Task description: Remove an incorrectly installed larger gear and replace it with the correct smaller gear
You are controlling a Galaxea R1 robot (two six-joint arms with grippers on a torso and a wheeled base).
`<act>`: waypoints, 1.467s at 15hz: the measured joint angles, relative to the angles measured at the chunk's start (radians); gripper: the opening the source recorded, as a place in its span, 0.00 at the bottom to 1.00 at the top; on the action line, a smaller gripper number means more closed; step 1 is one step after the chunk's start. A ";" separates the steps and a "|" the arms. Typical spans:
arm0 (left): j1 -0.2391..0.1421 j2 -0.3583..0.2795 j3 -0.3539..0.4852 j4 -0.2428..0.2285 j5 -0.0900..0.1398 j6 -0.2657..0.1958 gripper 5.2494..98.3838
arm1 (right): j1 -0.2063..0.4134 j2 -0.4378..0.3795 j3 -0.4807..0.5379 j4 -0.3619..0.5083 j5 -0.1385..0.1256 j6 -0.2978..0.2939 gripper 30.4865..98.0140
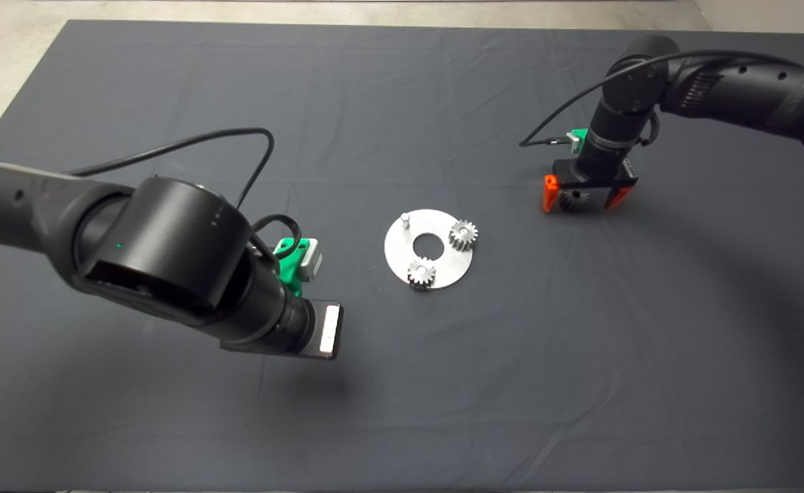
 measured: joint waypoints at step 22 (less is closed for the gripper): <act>0.000 0.077 -0.074 0.000 0.000 0.000 0.52 | -0.003 0.006 0.004 -0.053 0.011 -0.011 0.79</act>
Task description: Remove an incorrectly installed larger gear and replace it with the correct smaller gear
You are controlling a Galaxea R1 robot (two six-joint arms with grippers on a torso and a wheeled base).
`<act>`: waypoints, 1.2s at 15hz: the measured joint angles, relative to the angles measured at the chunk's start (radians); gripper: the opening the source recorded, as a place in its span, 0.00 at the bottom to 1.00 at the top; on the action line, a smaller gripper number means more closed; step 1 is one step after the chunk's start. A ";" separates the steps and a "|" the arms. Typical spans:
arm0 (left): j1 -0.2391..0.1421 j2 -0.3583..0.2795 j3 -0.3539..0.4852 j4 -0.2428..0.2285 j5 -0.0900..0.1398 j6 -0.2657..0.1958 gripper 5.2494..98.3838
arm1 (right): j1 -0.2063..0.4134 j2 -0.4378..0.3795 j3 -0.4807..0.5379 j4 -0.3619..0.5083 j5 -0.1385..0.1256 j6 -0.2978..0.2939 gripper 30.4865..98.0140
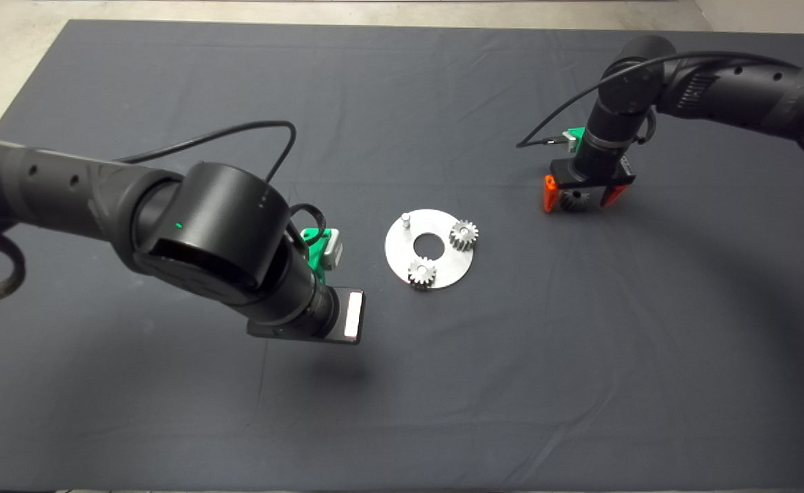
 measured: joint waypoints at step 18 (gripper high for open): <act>0.000 0.053 -0.042 0.000 0.000 0.000 0.52 | 0.002 -0.011 0.008 -0.060 0.007 0.000 0.71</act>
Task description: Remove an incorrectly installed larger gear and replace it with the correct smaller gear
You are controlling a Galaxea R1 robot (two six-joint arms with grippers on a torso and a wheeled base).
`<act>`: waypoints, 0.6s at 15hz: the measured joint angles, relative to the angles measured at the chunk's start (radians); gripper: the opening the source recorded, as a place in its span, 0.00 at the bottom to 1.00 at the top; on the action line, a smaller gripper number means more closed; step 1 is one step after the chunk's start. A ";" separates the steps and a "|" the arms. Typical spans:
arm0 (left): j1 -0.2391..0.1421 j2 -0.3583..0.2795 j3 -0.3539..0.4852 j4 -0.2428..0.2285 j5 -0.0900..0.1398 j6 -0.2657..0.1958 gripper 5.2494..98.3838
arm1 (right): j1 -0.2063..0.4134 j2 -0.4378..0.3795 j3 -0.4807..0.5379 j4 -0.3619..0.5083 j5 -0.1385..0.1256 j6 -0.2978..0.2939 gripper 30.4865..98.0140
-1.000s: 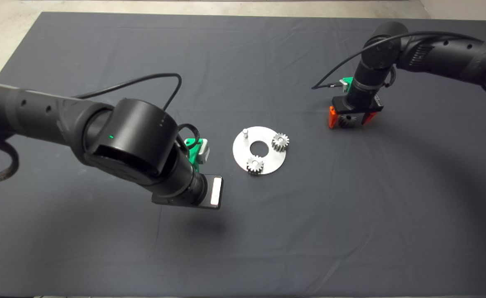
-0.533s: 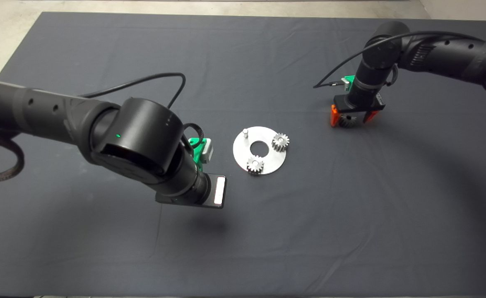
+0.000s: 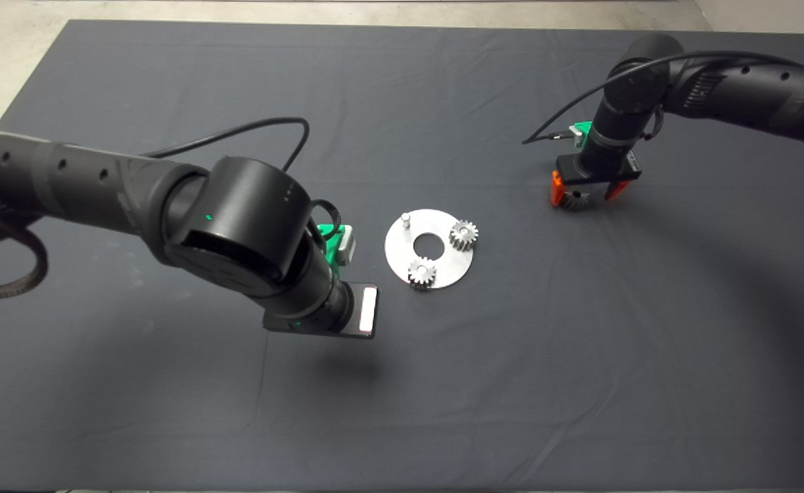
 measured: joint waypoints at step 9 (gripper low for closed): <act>0.000 0.019 -0.029 0.000 0.000 0.001 0.52 | -0.002 0.003 0.006 -0.008 0.004 0.001 0.50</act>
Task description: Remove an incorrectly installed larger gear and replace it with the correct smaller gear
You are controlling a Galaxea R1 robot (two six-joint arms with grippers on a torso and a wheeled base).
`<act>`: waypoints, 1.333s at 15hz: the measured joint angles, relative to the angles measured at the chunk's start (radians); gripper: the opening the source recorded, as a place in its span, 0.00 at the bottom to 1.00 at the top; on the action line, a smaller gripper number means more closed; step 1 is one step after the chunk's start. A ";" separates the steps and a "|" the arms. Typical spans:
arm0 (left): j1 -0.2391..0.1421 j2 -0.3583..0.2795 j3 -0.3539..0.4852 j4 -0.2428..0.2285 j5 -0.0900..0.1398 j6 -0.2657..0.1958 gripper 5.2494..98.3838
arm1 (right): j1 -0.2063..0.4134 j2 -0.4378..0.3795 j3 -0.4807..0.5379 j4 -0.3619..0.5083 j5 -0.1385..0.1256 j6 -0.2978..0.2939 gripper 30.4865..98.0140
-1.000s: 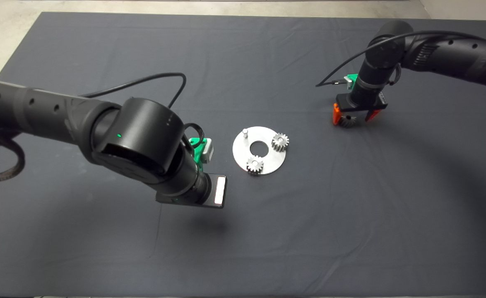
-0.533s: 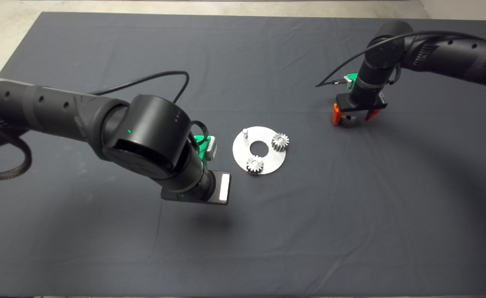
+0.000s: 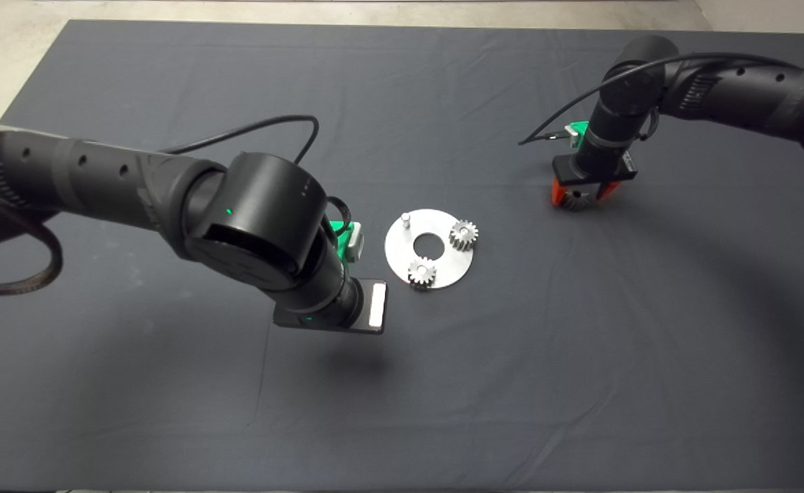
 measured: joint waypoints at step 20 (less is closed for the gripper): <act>0.000 0.005 -0.014 0.000 0.000 0.000 0.52 | -0.002 0.003 0.000 -0.010 0.023 0.004 0.23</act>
